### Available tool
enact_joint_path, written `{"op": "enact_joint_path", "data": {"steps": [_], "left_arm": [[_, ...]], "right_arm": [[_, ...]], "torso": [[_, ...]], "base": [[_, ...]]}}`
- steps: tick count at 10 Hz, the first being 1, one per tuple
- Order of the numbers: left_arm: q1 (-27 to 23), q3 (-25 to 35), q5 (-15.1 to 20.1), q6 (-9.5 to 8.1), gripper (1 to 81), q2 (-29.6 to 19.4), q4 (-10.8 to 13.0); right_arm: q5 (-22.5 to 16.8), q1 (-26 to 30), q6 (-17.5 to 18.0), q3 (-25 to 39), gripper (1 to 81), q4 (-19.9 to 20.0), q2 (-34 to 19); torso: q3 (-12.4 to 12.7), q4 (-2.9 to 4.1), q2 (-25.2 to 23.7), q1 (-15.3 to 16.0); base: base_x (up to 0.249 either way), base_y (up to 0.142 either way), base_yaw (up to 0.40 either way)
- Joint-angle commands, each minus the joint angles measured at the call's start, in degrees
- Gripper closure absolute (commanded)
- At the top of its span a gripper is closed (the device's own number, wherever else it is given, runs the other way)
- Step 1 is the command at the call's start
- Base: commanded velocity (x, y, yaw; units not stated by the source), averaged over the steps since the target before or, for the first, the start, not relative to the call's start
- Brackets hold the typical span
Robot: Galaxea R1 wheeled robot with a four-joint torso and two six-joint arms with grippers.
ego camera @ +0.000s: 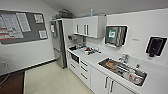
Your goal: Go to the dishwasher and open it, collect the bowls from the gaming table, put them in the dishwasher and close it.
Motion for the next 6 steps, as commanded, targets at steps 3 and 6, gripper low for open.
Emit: {"op": "enact_joint_path", "data": {"steps": [3, 6], "left_arm": [[-3.16, -0.25, 2.75, 0.16, 1.0, -0.17, -0.09], [-3.16, -0.25, 2.75, 0.16, 1.0, -0.17, -0.09]], "right_arm": [[-2.73, 2.73, -0.36, -0.38, 1.0, 0.41, 0.41], [-2.64, 2.64, -0.36, -1.00, 1.0, 0.41, 0.32]], "torso": [[0.00, 0.00, 0.00, 0.00], [0.00, 0.00, 0.00, 0.00]], "base": [[0.000, 0.000, 0.365], [0.000, 0.000, 0.365]]}}
